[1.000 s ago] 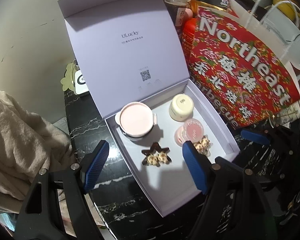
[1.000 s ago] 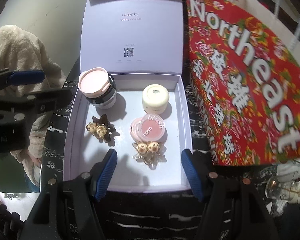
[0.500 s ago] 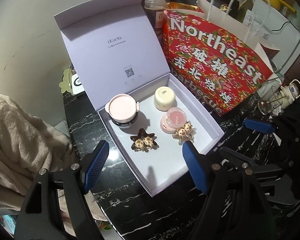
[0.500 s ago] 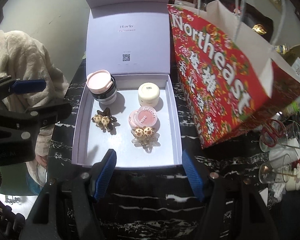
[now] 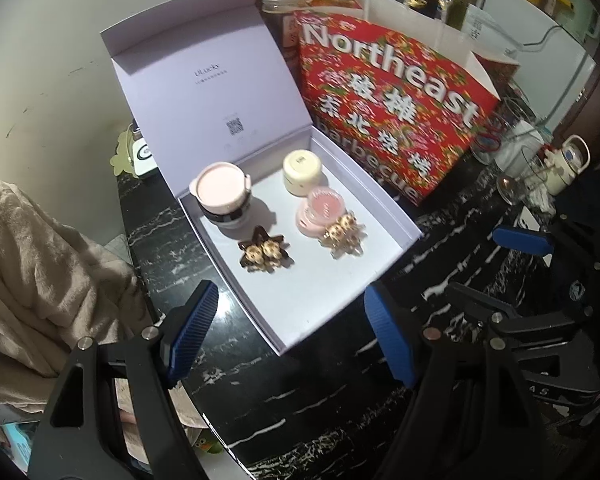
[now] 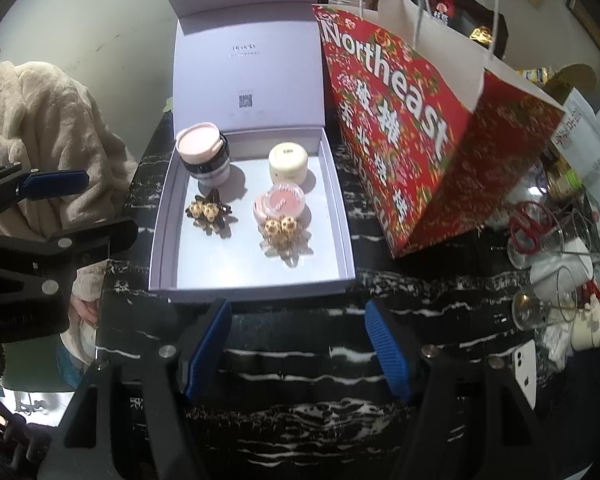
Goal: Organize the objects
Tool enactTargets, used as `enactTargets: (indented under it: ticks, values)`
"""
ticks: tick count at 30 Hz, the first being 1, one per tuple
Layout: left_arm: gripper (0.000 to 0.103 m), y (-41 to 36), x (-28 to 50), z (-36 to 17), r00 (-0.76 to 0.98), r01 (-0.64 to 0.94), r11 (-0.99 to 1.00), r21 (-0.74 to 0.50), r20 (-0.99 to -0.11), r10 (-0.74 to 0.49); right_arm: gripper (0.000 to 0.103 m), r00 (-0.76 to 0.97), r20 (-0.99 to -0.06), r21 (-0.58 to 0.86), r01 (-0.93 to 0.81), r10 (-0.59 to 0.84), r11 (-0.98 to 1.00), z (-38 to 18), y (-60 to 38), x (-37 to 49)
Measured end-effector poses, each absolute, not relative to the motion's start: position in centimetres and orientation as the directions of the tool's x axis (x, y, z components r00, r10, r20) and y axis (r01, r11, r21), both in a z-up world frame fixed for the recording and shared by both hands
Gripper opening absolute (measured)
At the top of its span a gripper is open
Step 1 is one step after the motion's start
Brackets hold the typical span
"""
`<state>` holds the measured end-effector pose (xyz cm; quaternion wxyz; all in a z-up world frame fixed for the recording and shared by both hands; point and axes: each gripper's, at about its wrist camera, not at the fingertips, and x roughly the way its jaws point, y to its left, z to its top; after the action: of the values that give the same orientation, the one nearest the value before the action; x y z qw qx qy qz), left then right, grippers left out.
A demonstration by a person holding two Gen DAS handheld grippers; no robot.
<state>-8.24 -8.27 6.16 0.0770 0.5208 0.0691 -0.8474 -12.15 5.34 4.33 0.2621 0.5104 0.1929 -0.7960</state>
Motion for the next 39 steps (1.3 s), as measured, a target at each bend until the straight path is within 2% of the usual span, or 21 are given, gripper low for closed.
enactTargets:
  ticks: [20, 39]
  values:
    - [0.075, -4.7, -6.5, 5.4, -0.415, 0.138, -0.989, -0.060, -0.910, -0.003, 0.070, -0.356, -0.919, -0.059, 0.548, -0.169, -0.834, 3.9, 8.7, -10.3]
    - [0.075, -3.8, -5.4, 5.5, -0.407, 0.151, -0.987, -0.055, -0.913, -0.012, 0.070, -0.378, -0.912, -0.071, 0.527, -0.159, -0.847, 4.4, 9.3, -9.4]
